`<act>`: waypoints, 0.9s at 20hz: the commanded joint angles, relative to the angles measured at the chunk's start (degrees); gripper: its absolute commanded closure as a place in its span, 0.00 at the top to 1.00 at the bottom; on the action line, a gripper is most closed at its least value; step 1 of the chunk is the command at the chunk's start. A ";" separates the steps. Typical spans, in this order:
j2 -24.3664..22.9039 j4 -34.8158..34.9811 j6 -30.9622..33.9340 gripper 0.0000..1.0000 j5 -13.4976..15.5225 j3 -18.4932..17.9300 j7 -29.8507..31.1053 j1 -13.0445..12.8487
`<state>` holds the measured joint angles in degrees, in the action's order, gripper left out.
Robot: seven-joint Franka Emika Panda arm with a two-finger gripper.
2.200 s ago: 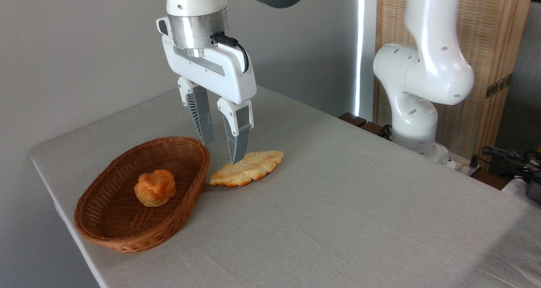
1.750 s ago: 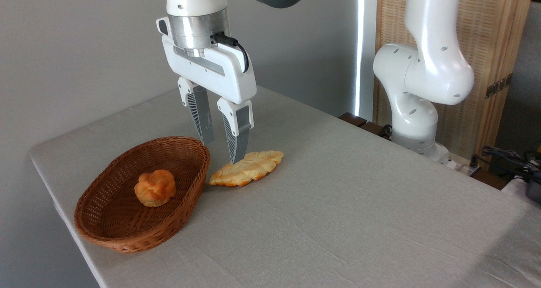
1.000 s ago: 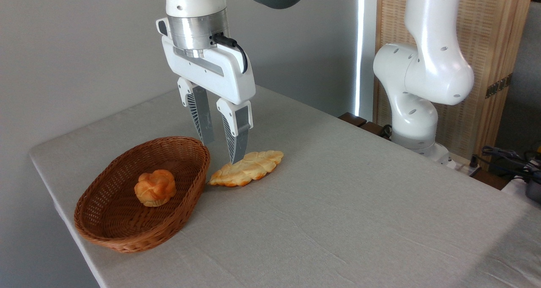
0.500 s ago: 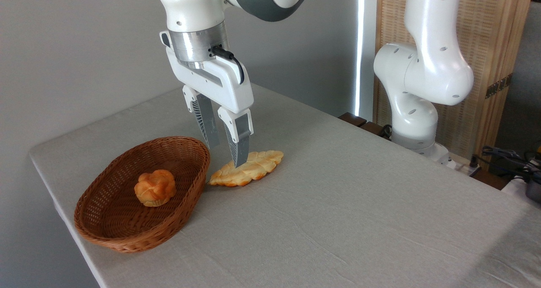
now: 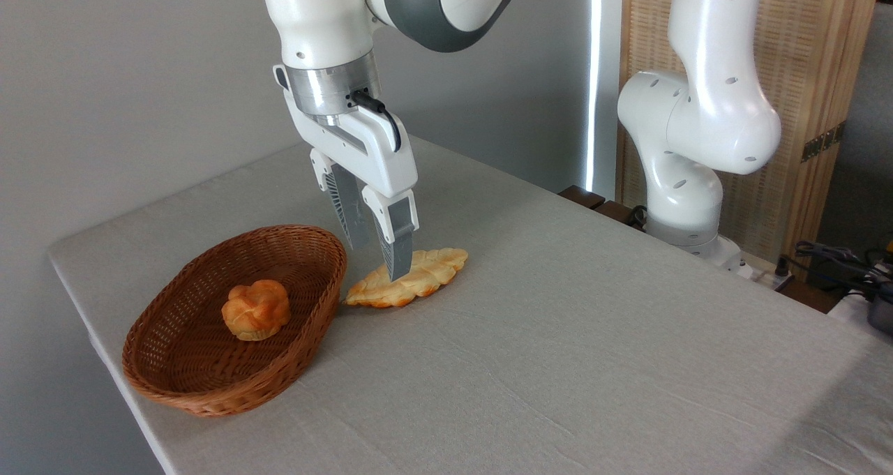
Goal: Put bread into the basket
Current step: 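Rotate the gripper and lower it to grasp the bread slice edge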
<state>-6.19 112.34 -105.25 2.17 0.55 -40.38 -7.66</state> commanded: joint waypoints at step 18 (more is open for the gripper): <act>-0.93 15.45 -13.58 1.00 2.49 -0.47 -4.36 -9.39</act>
<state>-7.41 127.19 -117.31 3.23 0.69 -43.63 -16.55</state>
